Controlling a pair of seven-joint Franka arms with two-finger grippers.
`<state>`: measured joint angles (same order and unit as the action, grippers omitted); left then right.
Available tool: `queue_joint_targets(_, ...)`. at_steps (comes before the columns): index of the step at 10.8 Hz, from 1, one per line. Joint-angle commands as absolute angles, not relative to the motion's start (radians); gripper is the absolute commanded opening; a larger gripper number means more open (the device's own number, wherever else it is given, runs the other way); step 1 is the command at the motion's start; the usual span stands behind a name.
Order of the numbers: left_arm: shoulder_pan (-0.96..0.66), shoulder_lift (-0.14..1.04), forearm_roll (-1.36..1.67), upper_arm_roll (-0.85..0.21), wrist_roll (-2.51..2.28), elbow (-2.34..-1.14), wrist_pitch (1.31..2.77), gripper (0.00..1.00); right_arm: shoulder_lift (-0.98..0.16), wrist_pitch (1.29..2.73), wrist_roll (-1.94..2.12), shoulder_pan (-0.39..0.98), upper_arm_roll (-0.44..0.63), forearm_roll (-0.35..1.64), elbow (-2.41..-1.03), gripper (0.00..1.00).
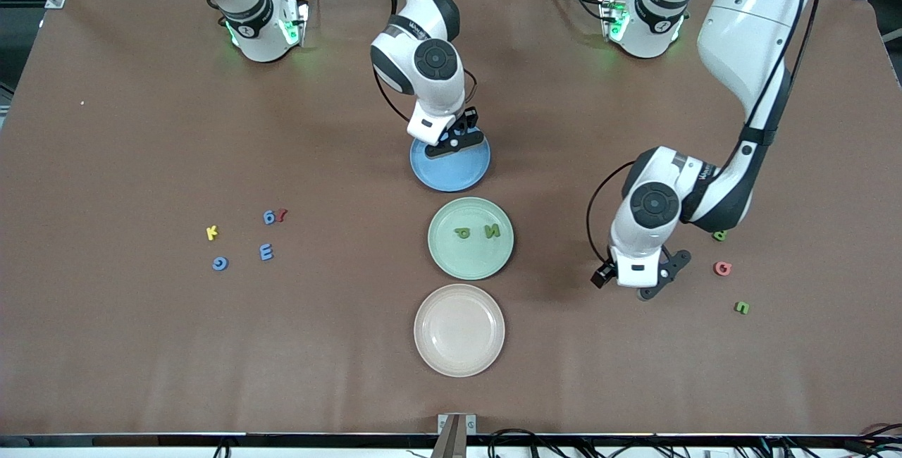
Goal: Sort letters by color into matching plates
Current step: 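Release the X on the blue plate while the left gripper returns to letters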
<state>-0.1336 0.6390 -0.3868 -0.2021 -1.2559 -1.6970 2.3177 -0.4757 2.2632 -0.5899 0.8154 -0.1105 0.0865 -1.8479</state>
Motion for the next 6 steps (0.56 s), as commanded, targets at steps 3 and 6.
queue_joint_targets(3, -0.031, 0.569, -0.393, -0.215, -0.903, -1.724, 2.201, 1.00, -0.390, 2.153, -0.536, 0.726, -0.097, 0.087, -1.836, 1.00)
queue_joint_targets(6, 0.055, 0.560, -0.382, -0.216, -0.709, -1.724, 2.198, 1.00, -0.322, 2.028, -0.158, 0.538, -0.092, 0.081, -1.839, 1.00)
